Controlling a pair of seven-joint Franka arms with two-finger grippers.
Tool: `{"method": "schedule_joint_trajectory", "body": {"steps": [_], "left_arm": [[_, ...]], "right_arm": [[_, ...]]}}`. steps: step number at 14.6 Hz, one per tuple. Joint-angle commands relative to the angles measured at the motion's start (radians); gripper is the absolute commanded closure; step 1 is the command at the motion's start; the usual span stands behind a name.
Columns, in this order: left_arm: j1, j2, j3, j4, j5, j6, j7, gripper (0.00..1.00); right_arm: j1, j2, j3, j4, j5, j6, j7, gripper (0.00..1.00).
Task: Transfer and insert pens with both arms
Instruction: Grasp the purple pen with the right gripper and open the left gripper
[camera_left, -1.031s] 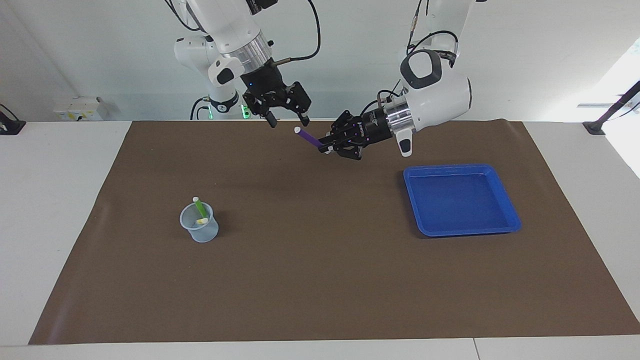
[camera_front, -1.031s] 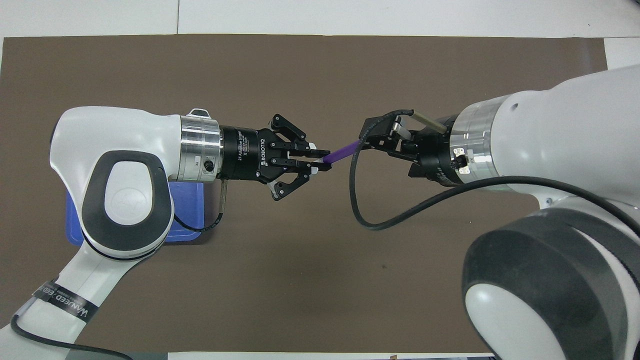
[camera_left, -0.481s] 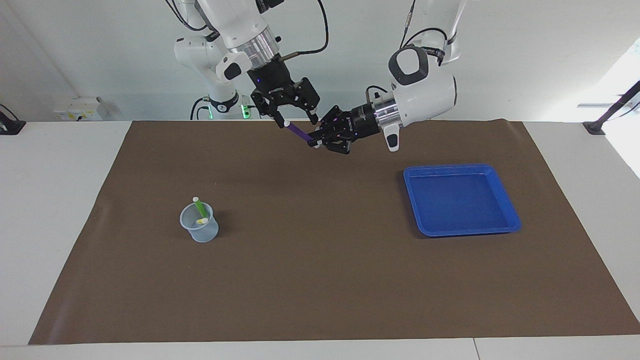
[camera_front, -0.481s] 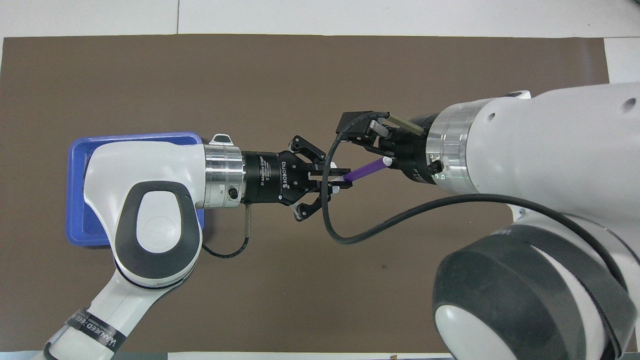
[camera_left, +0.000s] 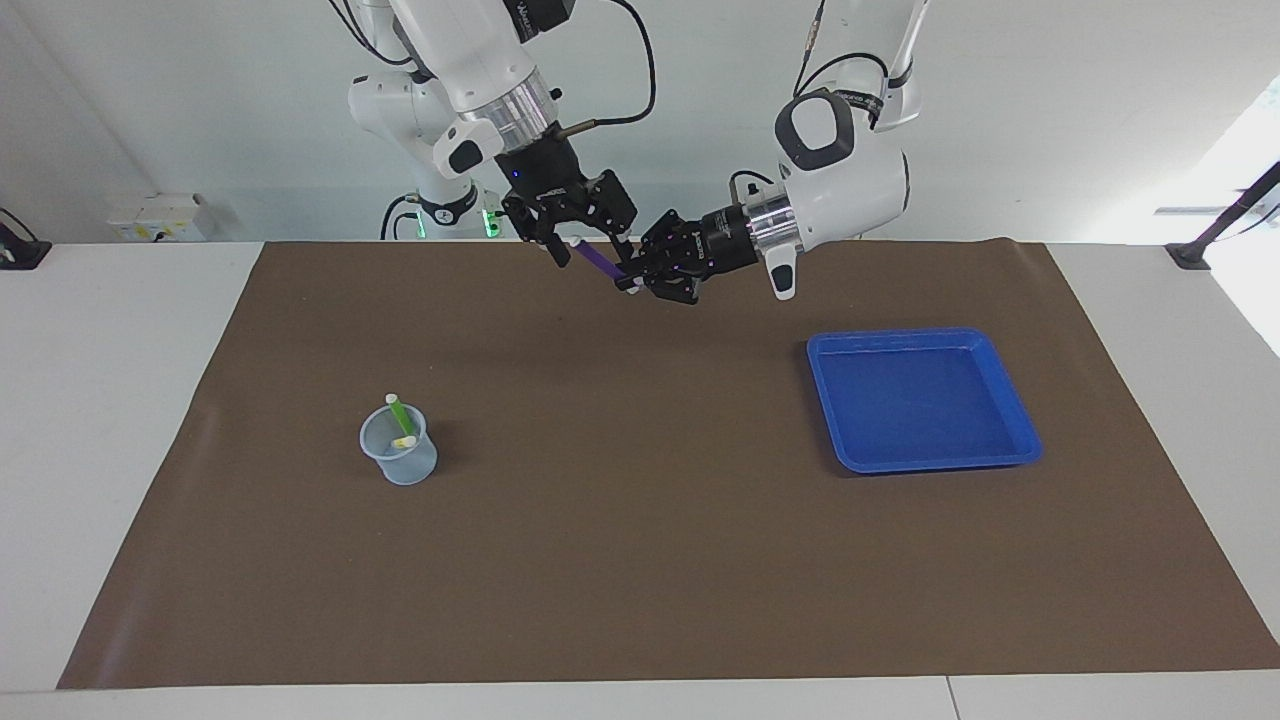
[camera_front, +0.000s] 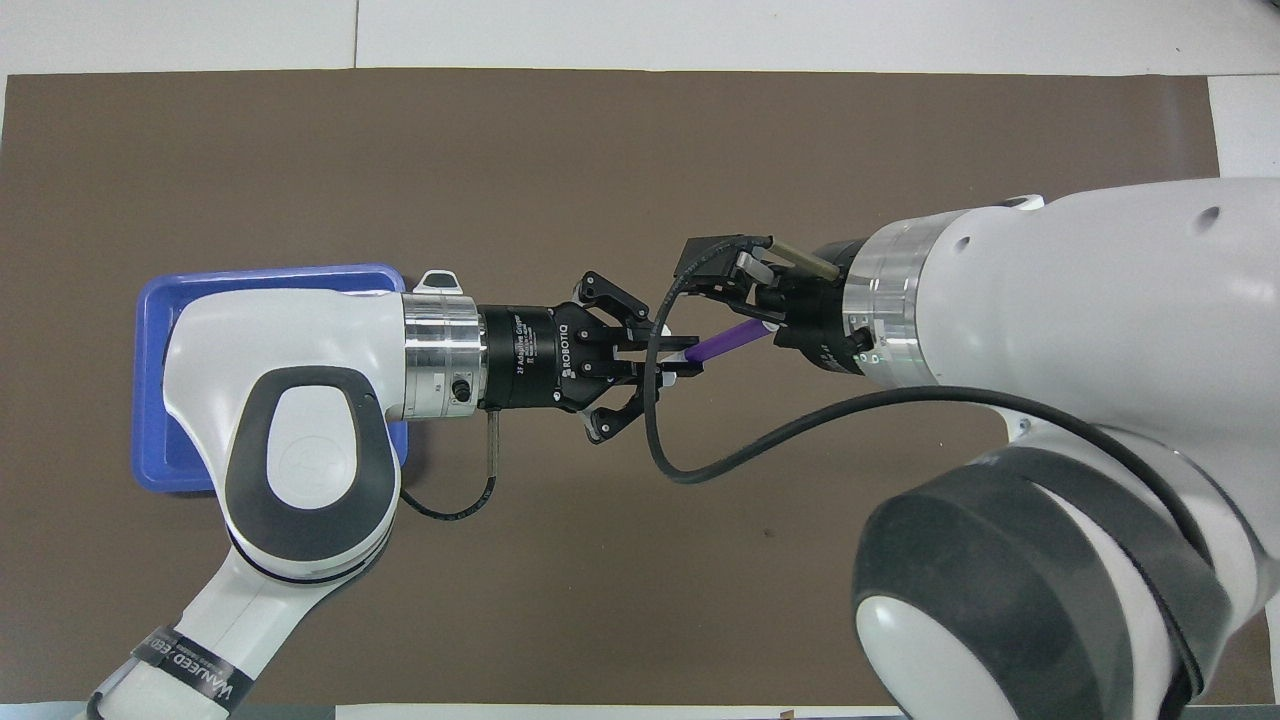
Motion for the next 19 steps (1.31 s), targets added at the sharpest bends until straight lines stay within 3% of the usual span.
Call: {"method": "schedule_joint_trajectory", "body": {"steps": [1,3,4,13,14,19], "left_arm": [[0.004,-0.041,0.009,-0.031,-0.035,-0.008,0.021,1.0],[0.005,-0.041,0.009,-0.031,-0.035,-0.008,0.021,1.0],[0.004,-0.041,0.009,-0.031,-0.035,-0.008,0.021,1.0],[-0.004,-0.046,0.009,-0.031,-0.056,0.001,0.024,1.0],[-0.005,-0.047,0.01,-0.031,-0.056,0.004,0.036,0.01],[0.005,-0.074,0.015,-0.033,-0.053,0.013,0.039,0.0]], "right_arm": [[-0.012,-0.027,0.007,-0.03,0.001,0.021,-0.011,0.41],[-0.012,-0.027,0.005,-0.029,0.001,0.019,-0.048,0.95],[-0.012,-0.027,0.005,-0.029,0.001,0.019,-0.051,1.0],[-0.015,-0.021,-0.007,-0.021,-0.006,0.007,-0.054,1.0],[-0.015,-0.021,-0.01,-0.021,-0.009,0.005,-0.06,1.0],[-0.016,-0.021,-0.065,-0.024,-0.095,-0.016,-0.233,1.0]]}}
